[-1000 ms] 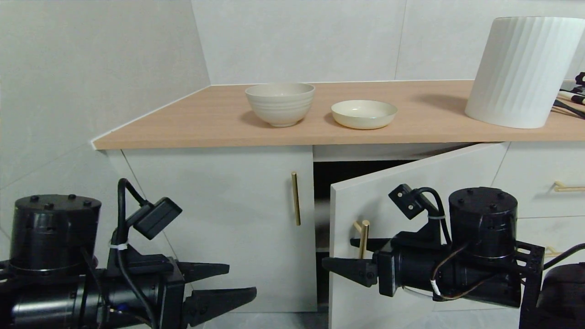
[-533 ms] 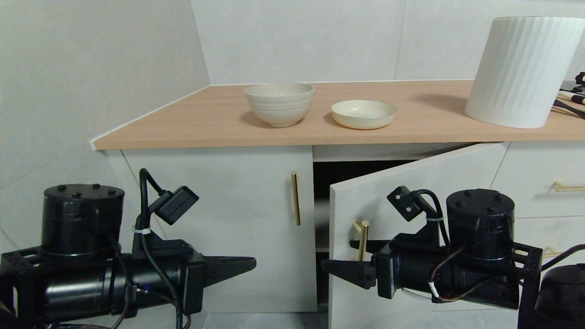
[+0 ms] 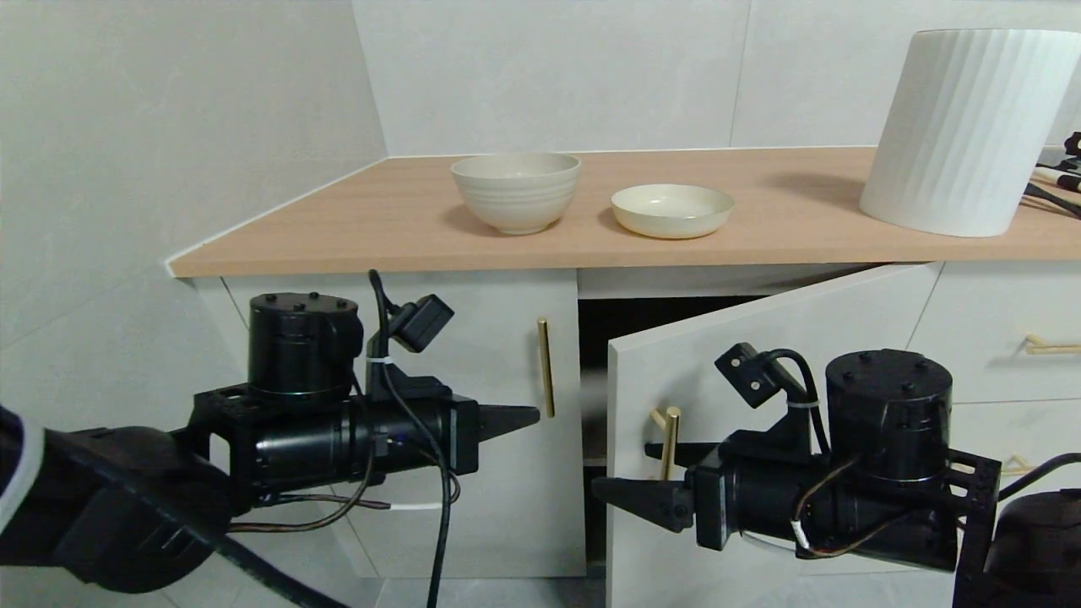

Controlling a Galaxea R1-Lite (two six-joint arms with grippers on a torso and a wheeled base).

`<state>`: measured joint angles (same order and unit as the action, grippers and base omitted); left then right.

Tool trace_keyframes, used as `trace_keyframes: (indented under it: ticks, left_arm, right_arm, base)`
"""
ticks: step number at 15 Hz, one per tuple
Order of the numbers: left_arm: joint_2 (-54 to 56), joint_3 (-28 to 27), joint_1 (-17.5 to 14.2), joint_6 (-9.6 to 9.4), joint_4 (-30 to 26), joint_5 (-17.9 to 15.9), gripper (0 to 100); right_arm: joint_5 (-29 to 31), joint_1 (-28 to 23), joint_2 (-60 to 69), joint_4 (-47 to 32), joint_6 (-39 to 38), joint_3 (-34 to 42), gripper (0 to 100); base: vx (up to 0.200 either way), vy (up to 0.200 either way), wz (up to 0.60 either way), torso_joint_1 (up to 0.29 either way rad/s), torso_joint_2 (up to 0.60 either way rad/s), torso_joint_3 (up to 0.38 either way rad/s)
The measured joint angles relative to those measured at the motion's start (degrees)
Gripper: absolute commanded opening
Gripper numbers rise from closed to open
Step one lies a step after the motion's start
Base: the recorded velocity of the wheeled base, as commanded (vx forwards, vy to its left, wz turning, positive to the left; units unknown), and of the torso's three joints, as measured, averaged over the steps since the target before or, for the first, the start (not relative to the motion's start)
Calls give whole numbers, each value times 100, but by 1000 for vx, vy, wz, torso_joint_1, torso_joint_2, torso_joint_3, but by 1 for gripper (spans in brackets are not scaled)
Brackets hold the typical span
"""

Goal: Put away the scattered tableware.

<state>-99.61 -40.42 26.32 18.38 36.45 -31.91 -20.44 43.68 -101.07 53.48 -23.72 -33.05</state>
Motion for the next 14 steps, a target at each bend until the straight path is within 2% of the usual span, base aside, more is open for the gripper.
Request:
trace_keyframes:
  ticks: [3,6,8,11,14]
  left_arm:
    - [-590,-28,165,26,973,52,0]
    - [-1172,21,291,261,2294,302,0]
    - [-1506,60,408,279,2859,327,0]
    - [-2111,24,658,277,4174,562,0]
    - [-2421,-39,833,285,4420,668,0]
  right_arm:
    - [0,0,0,95,2,23,100]
    - [0,0,0,140,5,63,100]
    - [0,0,11,145,20,76,100]
    - [-5,0,105,132,16,128,100]
    - [-11,0,176,126,30,172,100]
  base:
    - [0,0,0,0,0,0]
    - [0,0,0,0,0,0]
    - [0,0,0,0,0,0]
    - [0,0,0,0,0,0]
    - [0,0,0,0,0,0]
